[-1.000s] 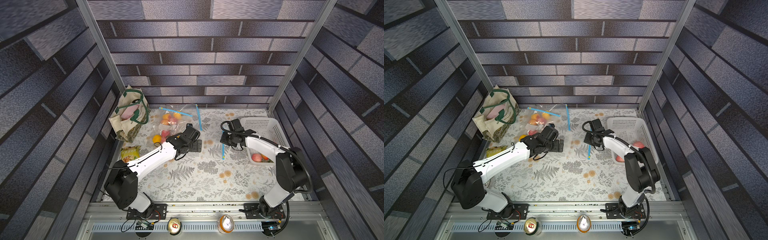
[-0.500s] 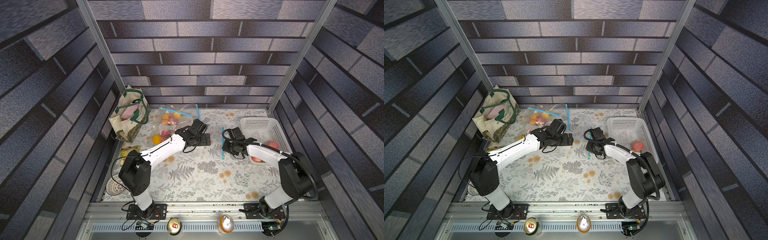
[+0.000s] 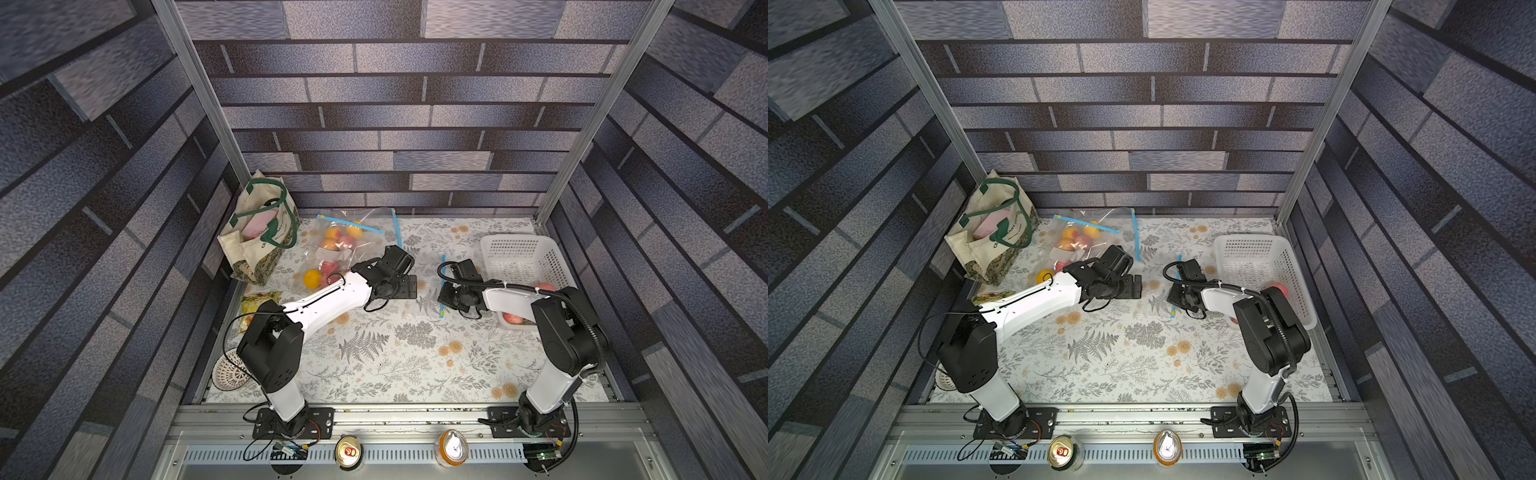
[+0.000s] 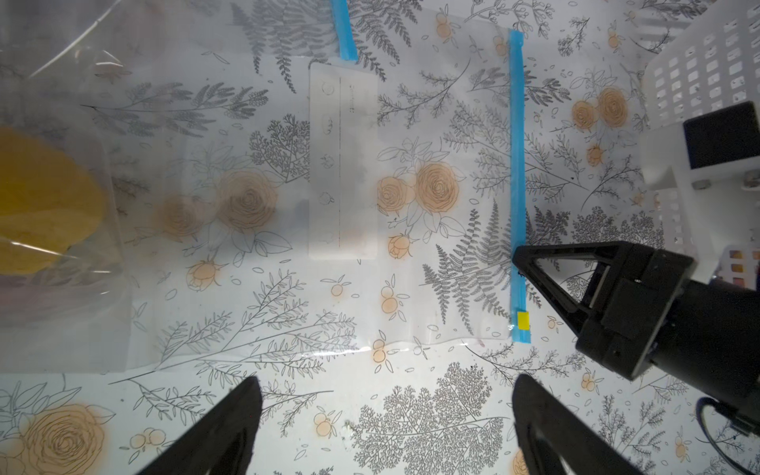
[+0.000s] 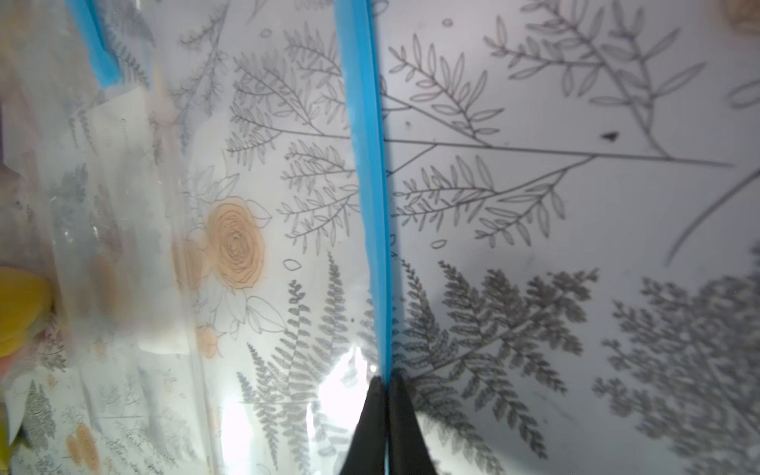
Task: Place the peach in a zip-top bag and seal the zipper
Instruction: Open the zipper of the food storage bag at the center of the board.
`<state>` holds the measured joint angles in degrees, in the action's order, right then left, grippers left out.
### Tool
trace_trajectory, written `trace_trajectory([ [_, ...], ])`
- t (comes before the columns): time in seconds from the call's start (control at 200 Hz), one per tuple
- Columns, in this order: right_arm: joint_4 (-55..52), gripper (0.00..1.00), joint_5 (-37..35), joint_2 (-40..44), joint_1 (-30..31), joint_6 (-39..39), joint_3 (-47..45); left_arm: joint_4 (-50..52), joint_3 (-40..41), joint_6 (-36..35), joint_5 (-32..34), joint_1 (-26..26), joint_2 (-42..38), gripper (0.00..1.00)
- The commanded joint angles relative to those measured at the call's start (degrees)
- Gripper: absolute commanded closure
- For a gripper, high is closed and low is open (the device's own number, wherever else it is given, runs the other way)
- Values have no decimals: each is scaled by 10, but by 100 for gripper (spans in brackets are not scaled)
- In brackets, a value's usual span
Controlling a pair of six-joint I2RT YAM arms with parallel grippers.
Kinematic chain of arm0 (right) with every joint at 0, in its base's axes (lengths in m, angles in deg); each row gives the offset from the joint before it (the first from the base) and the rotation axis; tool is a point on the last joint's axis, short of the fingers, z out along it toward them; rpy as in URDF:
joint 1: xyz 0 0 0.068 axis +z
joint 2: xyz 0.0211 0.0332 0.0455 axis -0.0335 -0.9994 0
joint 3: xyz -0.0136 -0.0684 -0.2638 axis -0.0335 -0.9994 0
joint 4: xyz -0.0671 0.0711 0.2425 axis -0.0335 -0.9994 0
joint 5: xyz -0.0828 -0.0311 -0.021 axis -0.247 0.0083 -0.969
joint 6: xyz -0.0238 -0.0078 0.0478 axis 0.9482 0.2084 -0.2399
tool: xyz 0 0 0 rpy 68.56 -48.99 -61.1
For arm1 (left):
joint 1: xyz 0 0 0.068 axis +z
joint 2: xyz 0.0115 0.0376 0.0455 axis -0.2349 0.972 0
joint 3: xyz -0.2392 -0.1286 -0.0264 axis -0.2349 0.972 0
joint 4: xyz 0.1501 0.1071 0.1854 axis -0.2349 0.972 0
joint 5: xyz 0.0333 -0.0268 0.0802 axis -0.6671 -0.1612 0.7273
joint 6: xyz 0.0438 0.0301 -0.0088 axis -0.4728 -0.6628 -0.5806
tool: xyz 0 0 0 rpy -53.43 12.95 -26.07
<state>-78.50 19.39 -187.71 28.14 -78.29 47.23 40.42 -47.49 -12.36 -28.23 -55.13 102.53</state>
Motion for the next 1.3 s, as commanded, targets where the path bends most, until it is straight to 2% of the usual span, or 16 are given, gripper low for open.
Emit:
trace_trajectory([
  [0.0,39,100,33,13,0,-18,-16,3,9,-10,7,3,-17,4],
  [0.18,101,100,58,93,8,-25,-44,0,-4,-4,-25,14,-1,4],
  [0.436,88,100,52,157,78,60,-49,-14,-55,32,-98,14,12,5],
  [0.651,105,100,71,203,124,96,-77,-91,-16,61,-171,39,-6,22],
  [0.902,61,100,47,210,141,101,-71,-92,-12,47,-164,38,10,40],
  [1.047,59,100,54,199,141,97,-64,-108,-4,40,-173,37,14,43],
  [1.137,65,100,60,193,140,94,-64,-101,-19,19,-156,29,25,44],
  [1.202,69,100,59,195,141,93,-68,-90,-34,5,-142,27,41,54],
  [1.293,68,100,60,195,141,93,-69,-91,-44,0,-144,31,57,59],
])
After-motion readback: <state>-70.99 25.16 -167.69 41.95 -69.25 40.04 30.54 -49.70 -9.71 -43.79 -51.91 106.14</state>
